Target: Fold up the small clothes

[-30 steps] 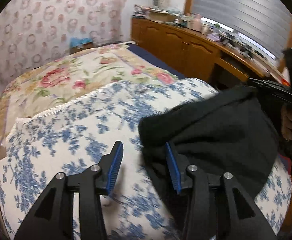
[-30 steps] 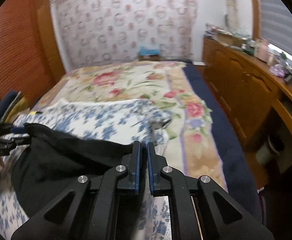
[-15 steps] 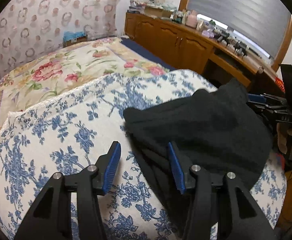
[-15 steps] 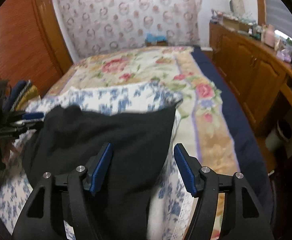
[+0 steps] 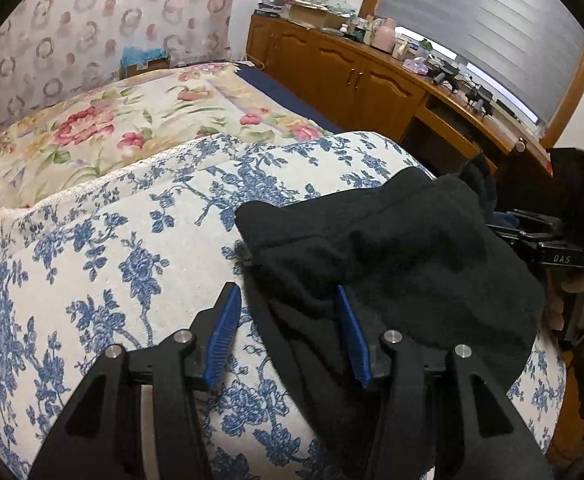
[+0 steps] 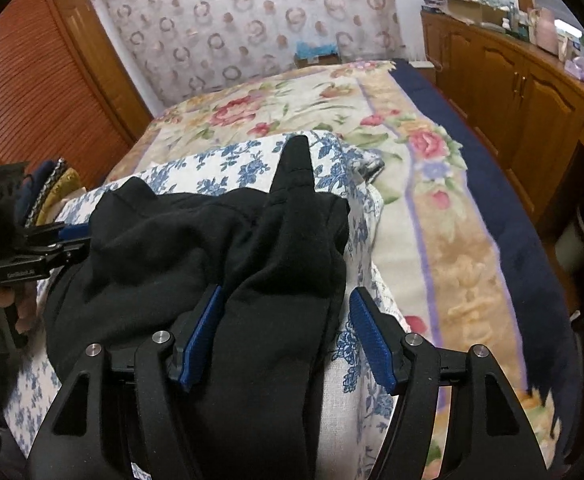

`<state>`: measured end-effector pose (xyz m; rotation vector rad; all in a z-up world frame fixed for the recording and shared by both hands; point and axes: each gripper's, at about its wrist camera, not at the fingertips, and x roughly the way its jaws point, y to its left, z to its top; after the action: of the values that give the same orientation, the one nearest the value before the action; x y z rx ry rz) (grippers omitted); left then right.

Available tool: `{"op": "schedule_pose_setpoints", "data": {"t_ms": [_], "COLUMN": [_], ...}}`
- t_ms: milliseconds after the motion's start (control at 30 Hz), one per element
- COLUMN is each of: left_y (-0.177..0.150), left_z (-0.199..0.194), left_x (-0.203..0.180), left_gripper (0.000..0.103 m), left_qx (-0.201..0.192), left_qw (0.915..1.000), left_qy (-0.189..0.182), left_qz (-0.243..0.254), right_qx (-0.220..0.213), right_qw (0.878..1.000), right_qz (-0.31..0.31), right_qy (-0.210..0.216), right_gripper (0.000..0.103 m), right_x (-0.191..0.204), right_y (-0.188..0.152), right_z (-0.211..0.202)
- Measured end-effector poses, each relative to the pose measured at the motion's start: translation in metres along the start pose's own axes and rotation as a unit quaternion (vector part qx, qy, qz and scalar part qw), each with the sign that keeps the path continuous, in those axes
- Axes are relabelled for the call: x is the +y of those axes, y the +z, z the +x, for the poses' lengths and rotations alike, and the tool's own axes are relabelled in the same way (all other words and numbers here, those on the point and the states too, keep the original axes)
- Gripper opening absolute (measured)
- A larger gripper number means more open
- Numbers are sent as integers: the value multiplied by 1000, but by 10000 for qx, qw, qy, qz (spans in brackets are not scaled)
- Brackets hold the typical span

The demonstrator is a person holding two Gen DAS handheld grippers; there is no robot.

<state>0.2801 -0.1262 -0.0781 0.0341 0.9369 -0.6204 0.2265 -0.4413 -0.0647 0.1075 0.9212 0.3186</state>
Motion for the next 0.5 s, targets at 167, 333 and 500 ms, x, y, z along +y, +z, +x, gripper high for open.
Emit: {"op": "schedule_pose_setpoints", "data": {"t_ms": [167,333,500], "left_y": [2,2,4], "left_z": [1,2,1], "left_x": [-3,-3,-3], "left_gripper": [34,31,31], "left_qx": [0,-8,12], "left_qw": [9999,9999,9998], "left_qy": [-110,-120,-178], "left_qz": [41,32,-72], "right_qx": [-67,-153,-4], "right_qw": [10000,9995,9999], "right_qz": [-9,-189,-148], "right_qy": [-66,-199,53], "right_gripper": [63,55,55], "right_x": [2,12,8], "right_y": [-1,-1,4], "right_z": [-2,-5,3]}}
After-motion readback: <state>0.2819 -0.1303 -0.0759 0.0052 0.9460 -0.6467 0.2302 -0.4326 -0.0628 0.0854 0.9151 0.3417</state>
